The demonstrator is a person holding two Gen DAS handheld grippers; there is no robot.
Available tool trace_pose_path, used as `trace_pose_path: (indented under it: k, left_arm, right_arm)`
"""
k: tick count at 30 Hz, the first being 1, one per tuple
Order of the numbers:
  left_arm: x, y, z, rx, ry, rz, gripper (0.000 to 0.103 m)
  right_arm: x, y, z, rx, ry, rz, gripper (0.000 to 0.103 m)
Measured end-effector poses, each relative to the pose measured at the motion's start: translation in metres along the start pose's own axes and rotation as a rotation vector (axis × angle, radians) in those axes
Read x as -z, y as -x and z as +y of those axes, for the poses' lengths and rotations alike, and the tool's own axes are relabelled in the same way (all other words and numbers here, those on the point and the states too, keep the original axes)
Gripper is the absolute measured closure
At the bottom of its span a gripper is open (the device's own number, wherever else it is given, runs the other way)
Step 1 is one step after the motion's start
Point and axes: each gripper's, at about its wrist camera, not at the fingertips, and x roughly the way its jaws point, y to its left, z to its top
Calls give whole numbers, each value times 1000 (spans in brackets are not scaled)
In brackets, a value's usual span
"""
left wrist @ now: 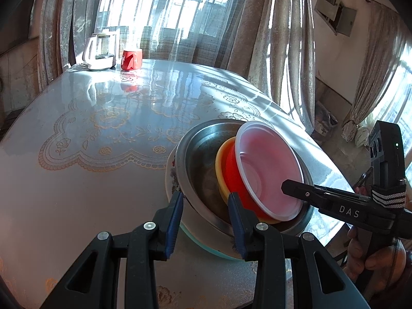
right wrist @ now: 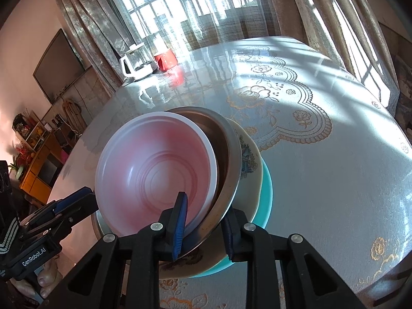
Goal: Organize plates and bowls
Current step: 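Lower the steel bowl onto the double-happiness plate and open the left tool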
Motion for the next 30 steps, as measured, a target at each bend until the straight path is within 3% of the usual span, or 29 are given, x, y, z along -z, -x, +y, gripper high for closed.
trace_pose_path:
  k: [11,22,30]
  left_arm:
    - [0,4,4,-16,18,-13,66]
    - [1,8,3,-17,30,-21,63]
    - [2,11,1,-14,29,-24,60]
  right_arm:
    - [4,5,-4,-52,-50,18,74]
    - [6,25,-10,-39,-87,-69,72]
    - [7,23,-12,-34,-102,-85,83]
